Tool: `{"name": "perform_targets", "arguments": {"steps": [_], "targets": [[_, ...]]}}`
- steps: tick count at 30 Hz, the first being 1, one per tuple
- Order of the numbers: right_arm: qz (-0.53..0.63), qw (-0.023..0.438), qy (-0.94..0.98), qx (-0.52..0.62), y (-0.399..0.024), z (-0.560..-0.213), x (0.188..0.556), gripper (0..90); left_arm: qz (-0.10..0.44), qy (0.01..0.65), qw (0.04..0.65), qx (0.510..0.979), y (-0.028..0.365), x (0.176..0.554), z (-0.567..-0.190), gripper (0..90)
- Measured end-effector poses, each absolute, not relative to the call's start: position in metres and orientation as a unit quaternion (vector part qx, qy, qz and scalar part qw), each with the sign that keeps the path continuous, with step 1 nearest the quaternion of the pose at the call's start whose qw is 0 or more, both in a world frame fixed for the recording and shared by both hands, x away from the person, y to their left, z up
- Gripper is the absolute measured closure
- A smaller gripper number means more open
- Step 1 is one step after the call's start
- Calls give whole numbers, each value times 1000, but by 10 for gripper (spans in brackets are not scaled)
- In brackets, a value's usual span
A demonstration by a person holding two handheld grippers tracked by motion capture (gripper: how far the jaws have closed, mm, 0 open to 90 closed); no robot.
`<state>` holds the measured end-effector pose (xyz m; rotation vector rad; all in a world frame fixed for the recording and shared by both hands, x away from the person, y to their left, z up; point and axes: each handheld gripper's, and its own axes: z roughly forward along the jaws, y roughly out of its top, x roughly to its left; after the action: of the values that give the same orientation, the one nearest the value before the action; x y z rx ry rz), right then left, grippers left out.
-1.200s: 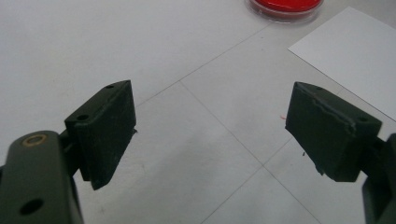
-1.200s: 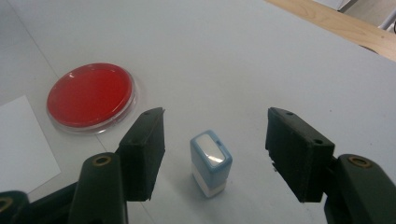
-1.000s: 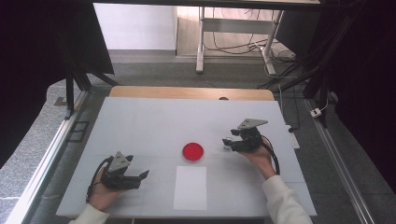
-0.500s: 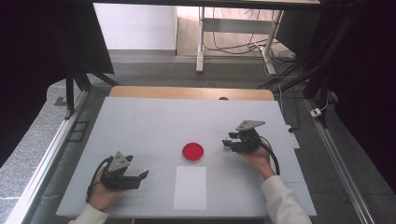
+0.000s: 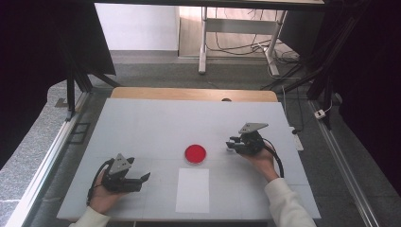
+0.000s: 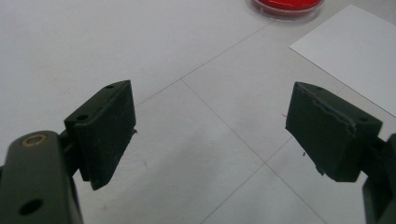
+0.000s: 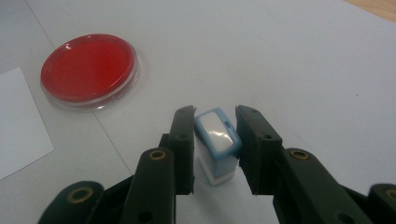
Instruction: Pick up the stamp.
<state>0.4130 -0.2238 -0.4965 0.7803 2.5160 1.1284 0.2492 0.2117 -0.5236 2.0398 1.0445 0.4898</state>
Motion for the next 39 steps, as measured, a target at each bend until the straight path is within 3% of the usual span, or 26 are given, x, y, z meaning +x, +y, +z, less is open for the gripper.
{"name": "perform_targets", "arguments": {"steps": [17,18,39], "targets": [[391,156,865,274,-222,-499,412,707,193,411,387,802,212,249,-524,160],[395,155,863,274,-222,-499,411,749,192,411,388,802,212,249,-524,160],[414,166,851,277,-222,-493,406,752,193,413,387,802,212,250,-524,160]]}}
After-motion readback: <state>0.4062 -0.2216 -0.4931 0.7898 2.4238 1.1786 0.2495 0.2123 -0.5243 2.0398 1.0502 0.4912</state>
